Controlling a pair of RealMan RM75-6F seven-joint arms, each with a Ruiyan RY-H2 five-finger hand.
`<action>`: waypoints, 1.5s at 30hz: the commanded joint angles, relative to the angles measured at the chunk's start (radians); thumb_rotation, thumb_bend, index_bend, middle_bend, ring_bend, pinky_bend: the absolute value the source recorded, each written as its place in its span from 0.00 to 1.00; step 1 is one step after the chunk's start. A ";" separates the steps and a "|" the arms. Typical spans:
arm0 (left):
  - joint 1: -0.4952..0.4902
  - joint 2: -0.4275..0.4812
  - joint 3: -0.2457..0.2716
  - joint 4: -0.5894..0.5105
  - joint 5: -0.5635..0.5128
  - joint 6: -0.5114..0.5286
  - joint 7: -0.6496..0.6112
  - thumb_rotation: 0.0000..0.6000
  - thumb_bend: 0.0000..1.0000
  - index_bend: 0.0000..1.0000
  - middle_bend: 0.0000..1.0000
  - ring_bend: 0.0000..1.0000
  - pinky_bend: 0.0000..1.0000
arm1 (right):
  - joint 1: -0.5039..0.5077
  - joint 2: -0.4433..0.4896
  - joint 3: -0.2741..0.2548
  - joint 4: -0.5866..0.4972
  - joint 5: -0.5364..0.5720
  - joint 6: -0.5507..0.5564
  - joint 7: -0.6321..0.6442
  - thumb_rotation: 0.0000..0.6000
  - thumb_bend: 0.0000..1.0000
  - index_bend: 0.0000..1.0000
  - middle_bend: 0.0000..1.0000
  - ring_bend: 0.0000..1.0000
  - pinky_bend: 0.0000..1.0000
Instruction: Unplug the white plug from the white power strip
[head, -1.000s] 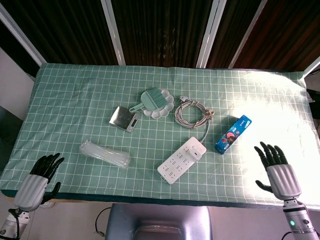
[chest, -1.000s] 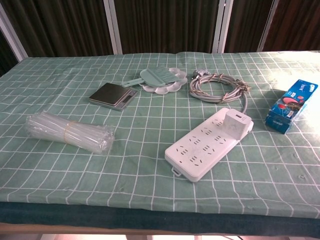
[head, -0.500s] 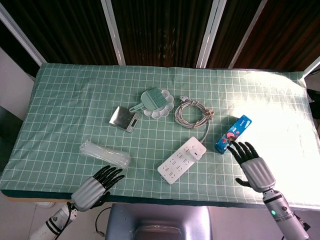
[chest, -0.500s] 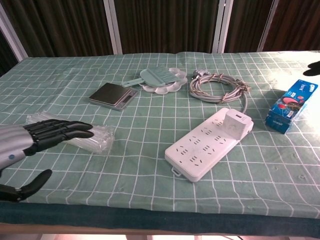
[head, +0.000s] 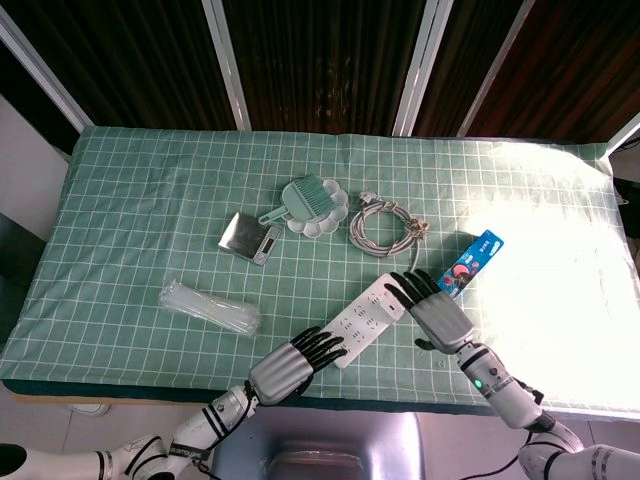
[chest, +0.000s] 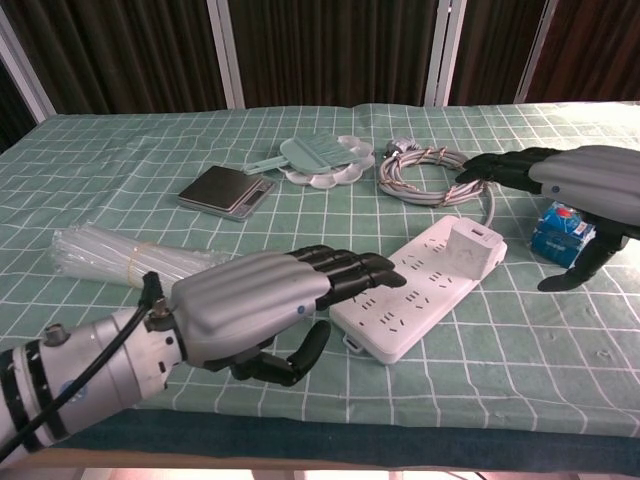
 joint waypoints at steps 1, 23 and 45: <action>-0.033 -0.050 -0.025 0.047 -0.047 -0.026 0.039 1.00 0.81 0.00 0.00 0.00 0.07 | 0.026 -0.021 0.005 0.021 0.014 -0.023 -0.010 1.00 0.14 0.00 0.00 0.00 0.00; -0.083 -0.178 0.018 0.197 -0.162 -0.008 0.131 1.00 0.83 0.00 0.00 0.00 0.06 | 0.131 -0.120 -0.021 0.144 0.034 -0.079 -0.050 1.00 0.14 0.00 0.00 0.00 0.00; -0.130 -0.212 0.039 0.265 -0.185 -0.009 0.151 1.00 0.83 0.00 0.00 0.00 0.06 | 0.167 -0.207 -0.059 0.263 -0.003 -0.047 -0.062 1.00 0.19 0.22 0.25 0.06 0.08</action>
